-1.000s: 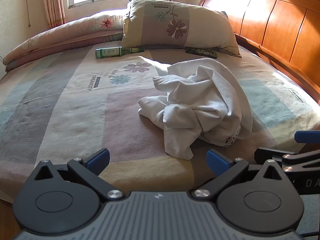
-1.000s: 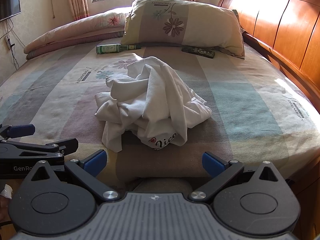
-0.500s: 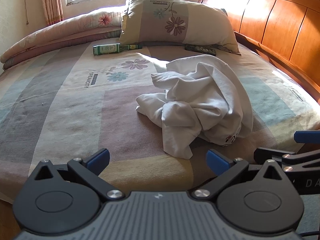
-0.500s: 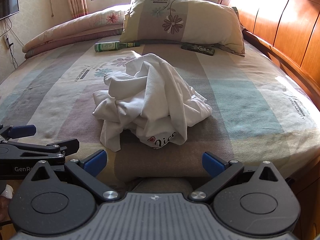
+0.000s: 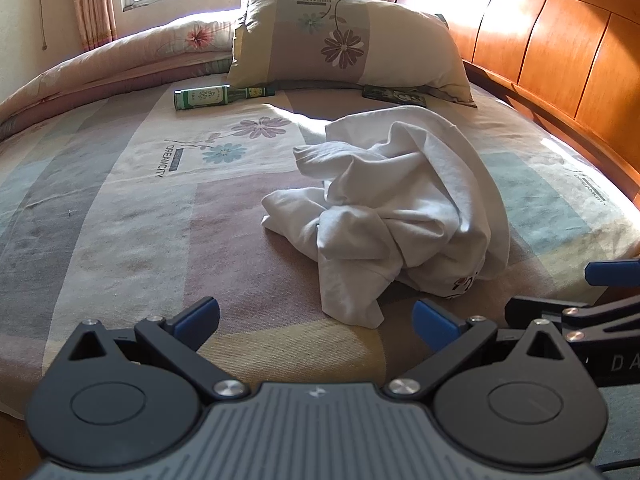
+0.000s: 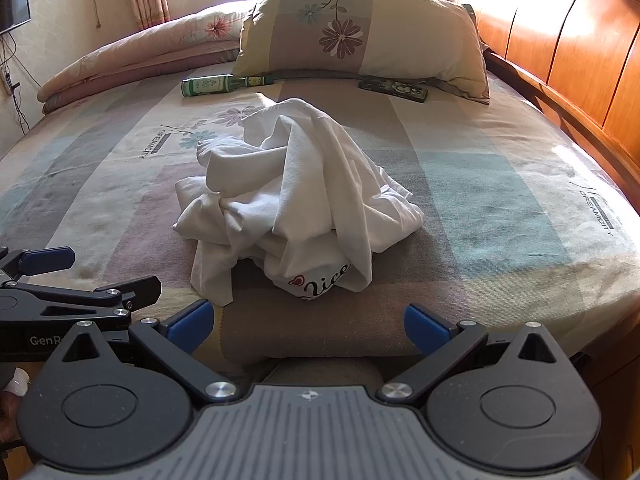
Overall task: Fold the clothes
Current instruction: 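Approach the crumpled white T-shirt with both grippers open, then grasp the white T-shirt edge with the right gripper and lift it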
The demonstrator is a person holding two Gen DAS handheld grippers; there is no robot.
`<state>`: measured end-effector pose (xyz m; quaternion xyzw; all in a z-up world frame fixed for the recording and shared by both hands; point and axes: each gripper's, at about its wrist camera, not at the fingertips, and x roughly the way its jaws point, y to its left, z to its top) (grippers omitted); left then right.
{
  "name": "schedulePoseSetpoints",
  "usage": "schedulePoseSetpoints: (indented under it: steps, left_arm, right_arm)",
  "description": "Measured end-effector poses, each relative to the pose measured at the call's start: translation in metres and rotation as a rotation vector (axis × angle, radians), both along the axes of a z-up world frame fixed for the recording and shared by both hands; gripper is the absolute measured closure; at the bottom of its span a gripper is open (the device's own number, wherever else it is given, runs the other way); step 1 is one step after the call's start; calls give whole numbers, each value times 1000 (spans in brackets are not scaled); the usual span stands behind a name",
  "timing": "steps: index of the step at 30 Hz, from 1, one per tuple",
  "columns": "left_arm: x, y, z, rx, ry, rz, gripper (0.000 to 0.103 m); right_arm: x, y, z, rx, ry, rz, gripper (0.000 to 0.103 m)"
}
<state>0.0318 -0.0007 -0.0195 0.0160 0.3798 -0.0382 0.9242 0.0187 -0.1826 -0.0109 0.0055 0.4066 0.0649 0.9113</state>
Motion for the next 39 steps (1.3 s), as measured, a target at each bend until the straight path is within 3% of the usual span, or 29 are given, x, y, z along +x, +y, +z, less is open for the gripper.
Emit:
schedulePoseSetpoints:
  steps: [15, 29, 34, 39]
  left_arm:
    - [31, 1, -8, -11, 15, -12, 1]
    - [50, 3, -15, -24, -7, -48, 1]
    - [58, 1, -15, -65, -17, -87, 1]
    - [66, -2, -13, -79, -45, -94, 1]
  right_arm:
    - [34, 2, -9, 17, 59, 35, 0]
    - [58, -5, -17, 113, 124, 70, 0]
    - [65, -11, -18, 100, 123, 56, 0]
    - [70, -21, -22, 17, 120, 1, 0]
